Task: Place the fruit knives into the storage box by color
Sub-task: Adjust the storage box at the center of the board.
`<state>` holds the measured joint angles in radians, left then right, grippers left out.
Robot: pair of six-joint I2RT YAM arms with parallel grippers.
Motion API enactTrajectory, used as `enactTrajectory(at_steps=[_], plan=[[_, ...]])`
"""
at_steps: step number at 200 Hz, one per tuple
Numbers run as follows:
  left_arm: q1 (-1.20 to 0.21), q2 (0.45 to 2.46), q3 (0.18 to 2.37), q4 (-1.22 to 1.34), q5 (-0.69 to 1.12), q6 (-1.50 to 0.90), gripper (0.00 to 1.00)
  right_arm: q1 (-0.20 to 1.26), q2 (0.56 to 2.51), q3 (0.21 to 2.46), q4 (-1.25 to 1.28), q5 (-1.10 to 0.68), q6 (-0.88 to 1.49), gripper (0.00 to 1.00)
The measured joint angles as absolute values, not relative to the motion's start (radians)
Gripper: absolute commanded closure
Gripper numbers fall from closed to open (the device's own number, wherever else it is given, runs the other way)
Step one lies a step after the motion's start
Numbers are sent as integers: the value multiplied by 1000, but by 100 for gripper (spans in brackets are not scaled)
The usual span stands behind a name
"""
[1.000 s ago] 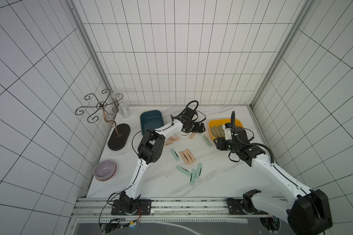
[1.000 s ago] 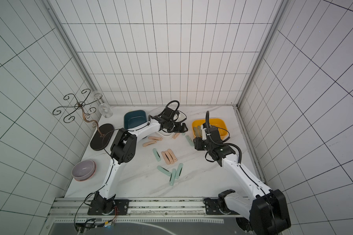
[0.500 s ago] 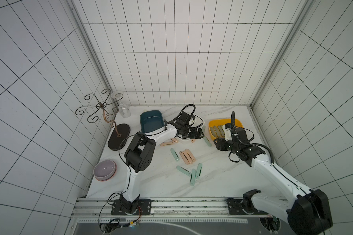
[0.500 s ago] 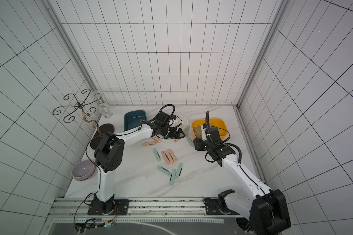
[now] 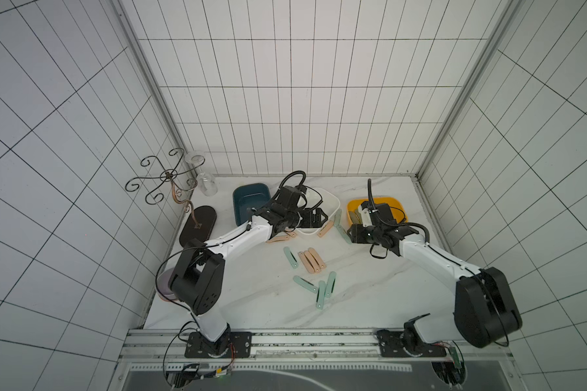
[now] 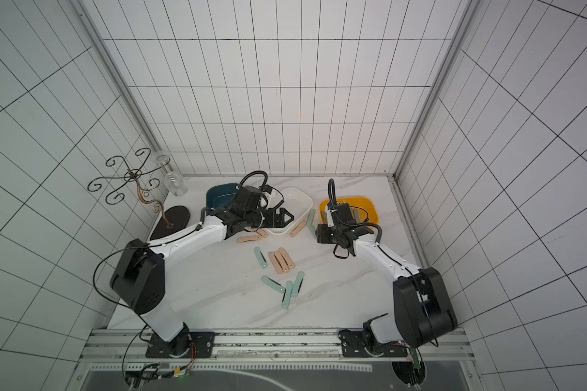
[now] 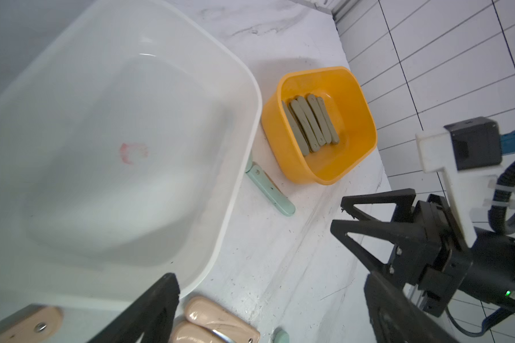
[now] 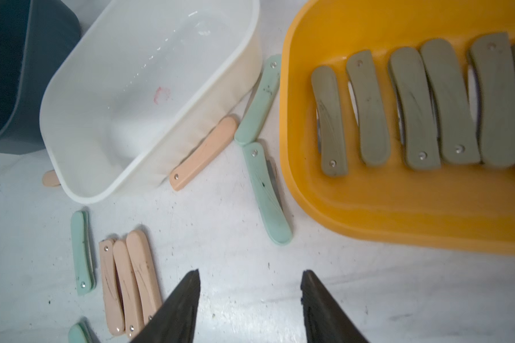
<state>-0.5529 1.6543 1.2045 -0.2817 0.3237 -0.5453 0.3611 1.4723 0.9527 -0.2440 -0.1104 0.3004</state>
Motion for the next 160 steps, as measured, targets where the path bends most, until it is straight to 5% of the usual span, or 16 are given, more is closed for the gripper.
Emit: enactTrajectory(at_steps=[68,160], plan=[[-437,1546,991,-208,283,-634,3,367,1760,1333,-214,-144,284,46],[-427,1749,1052,-119,347,-663,3,379,1981,1484,-229,-152,249,50]])
